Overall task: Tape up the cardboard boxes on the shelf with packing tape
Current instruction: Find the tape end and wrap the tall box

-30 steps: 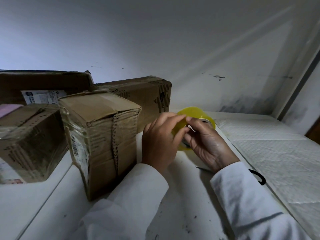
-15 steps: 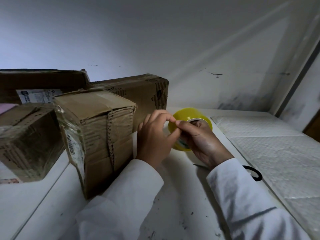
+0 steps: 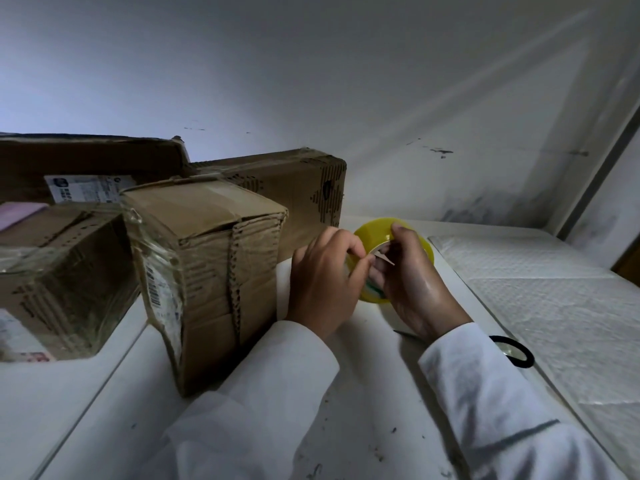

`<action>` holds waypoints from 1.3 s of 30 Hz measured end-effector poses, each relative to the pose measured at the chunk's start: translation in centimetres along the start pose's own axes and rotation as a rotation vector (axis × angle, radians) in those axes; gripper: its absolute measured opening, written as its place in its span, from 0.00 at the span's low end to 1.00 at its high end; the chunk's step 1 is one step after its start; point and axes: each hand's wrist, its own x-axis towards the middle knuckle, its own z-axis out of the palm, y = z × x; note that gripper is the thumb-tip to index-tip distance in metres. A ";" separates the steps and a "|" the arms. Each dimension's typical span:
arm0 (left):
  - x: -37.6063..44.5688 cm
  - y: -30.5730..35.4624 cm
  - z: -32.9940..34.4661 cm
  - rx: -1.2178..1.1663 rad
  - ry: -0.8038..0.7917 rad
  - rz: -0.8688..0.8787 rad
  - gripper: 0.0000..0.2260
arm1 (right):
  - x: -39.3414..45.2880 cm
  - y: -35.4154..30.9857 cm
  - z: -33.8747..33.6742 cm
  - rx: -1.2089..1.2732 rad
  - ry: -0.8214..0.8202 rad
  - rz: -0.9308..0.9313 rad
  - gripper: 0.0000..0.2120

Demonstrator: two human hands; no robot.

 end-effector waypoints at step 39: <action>0.1 -0.3 0.1 -0.050 0.024 0.068 0.22 | -1.2 -1.0 -0.2 0.381 -0.172 0.080 0.20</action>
